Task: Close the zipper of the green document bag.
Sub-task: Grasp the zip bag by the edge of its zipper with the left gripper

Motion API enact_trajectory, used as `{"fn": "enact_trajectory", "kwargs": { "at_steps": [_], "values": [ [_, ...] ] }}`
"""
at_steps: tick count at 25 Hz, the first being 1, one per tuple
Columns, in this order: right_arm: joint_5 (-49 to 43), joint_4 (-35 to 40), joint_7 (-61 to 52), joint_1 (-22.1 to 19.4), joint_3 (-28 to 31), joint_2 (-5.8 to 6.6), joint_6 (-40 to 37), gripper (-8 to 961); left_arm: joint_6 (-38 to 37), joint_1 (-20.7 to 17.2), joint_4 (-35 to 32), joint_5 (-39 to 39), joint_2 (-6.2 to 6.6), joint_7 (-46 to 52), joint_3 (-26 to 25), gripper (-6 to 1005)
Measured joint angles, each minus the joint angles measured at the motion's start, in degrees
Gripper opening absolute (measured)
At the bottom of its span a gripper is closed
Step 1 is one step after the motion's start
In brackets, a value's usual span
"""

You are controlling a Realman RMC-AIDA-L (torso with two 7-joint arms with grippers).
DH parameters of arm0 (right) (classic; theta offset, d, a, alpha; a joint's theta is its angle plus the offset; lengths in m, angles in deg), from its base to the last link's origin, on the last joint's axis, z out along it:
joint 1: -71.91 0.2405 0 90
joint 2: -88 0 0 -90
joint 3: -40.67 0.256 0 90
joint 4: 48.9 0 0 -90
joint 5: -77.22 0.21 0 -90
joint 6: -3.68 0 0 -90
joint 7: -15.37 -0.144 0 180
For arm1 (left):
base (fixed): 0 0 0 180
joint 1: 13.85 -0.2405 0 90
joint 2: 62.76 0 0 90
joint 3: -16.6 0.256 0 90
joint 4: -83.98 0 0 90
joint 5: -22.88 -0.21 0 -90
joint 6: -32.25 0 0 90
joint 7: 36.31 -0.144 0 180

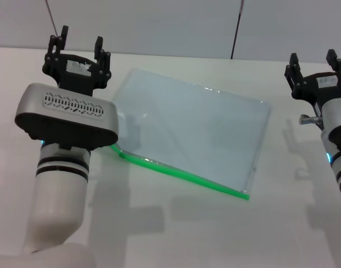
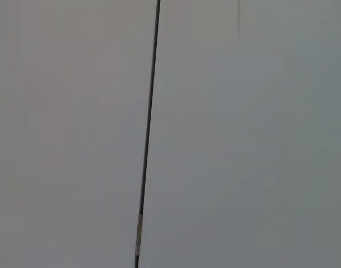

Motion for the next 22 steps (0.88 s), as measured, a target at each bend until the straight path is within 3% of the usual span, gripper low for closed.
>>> {"fn": "enact_trajectory", "kwargs": {
  "at_steps": [22],
  "values": [
    [0.0,0.0,-0.1,0.0,0.4,-0.08,0.0,730,0.2,0.2,0.0,-0.3,0.00,-2.1,0.3,616]
  ]
}}
